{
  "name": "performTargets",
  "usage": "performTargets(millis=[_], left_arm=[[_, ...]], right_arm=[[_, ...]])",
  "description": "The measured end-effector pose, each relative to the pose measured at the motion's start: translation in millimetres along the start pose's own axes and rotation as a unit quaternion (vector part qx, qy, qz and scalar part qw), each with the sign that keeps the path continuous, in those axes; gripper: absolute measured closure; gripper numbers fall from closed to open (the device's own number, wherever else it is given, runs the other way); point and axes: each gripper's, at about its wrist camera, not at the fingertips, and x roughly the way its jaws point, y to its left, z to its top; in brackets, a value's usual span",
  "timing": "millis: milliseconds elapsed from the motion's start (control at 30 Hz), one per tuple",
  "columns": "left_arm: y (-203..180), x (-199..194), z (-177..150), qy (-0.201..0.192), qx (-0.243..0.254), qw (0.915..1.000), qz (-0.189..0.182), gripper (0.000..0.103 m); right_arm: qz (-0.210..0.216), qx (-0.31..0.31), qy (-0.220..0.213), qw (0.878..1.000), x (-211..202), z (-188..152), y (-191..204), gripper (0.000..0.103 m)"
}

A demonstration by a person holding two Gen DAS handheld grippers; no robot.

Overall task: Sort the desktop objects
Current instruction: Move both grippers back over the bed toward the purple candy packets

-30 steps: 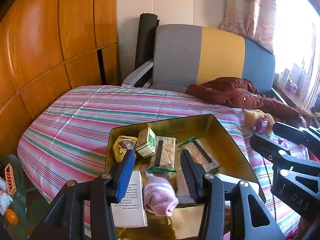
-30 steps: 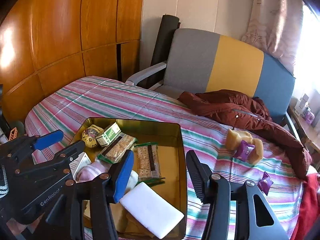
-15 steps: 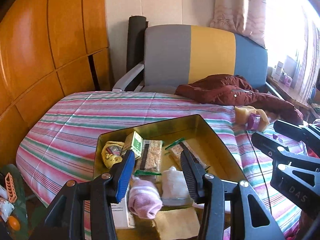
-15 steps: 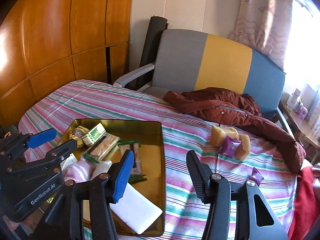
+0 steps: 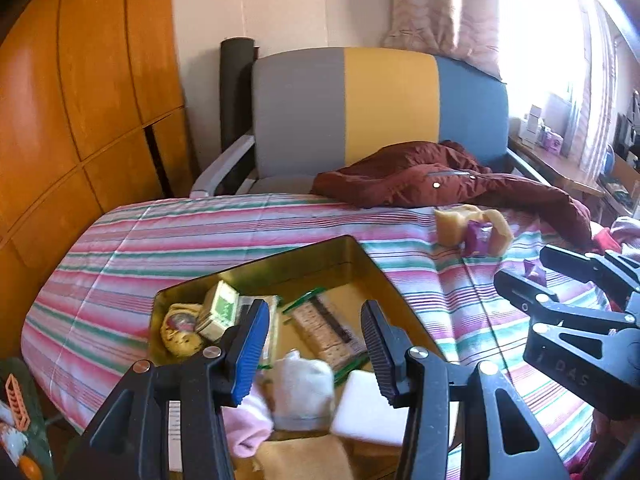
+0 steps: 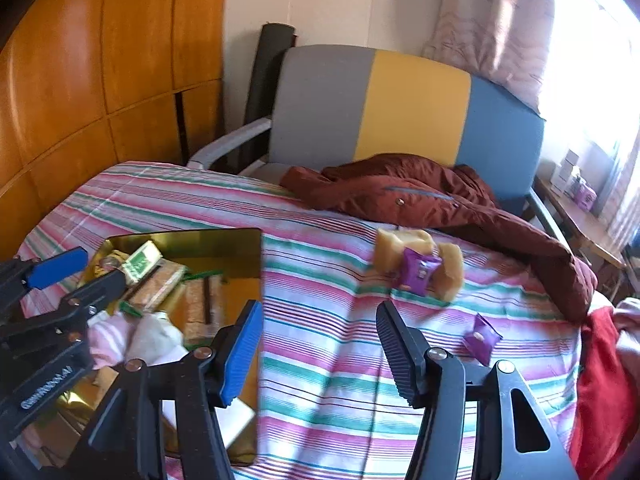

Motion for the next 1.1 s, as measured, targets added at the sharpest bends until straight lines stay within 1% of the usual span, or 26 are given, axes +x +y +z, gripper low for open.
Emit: performTargets(millis=[167,267,367,467,567,667,800,867,933,1000,1033,1100], left_arm=[[-20.6,7.9,9.0,0.003,0.017,0.9997,-0.019,0.055],[-33.1,11.4,13.7,0.003,0.026,0.9992,-0.031,0.055],[-46.4,17.5,19.8,0.010,0.031,0.9982,-0.051,0.055],[-58.4,22.1,25.0,0.015,0.037,0.9970,-0.066,0.055],[-69.7,31.8,31.3,0.033,0.036,0.9949,-0.089,0.055],[-80.4,38.7,36.0,0.039,0.038,0.9935,-0.100,0.055],[-91.9,54.9,43.2,0.069,0.032,0.9886,-0.130,0.055],[-96.5,61.7,46.4,0.079,0.030,0.9870,-0.137,0.055],[-100.9,68.4,49.2,0.088,0.029,0.9858,-0.140,0.055],[-105.8,74.9,52.4,0.097,0.028,0.9841,-0.146,0.055],[-109.2,77.8,54.1,0.102,0.028,0.9830,-0.150,0.055],[-115.6,82.0,56.7,0.108,0.031,0.9816,-0.154,0.055]], right_arm=[[-0.016,0.013,0.019,1.000,12.1,-5.6,-27.8,0.042],[-0.023,0.034,0.041,0.998,23.3,-11.5,-57.2,0.041],[-0.038,0.057,0.063,0.996,35.0,-19.2,-90.9,0.041],[-0.053,0.085,0.087,0.991,48.2,-27.6,-128.0,0.041],[-0.070,0.119,0.116,0.984,65.6,-38.8,-167.3,0.041],[-0.076,0.151,0.136,0.976,80.7,-46.3,-197.1,0.041],[-0.078,0.181,0.155,0.968,103.2,-54.4,-224.6,0.040],[-0.073,0.197,0.159,0.965,112.7,-57.2,-232.6,0.035],[-0.064,0.214,0.155,0.962,120.4,-60.0,-240.9,0.033],[-0.059,0.227,0.150,0.960,126.1,-62.2,-246.1,0.027],[-0.047,0.236,0.143,0.960,129.1,-63.7,-249.1,0.024],[-0.037,0.244,0.138,0.959,136.3,-65.3,-252.3,0.022]])
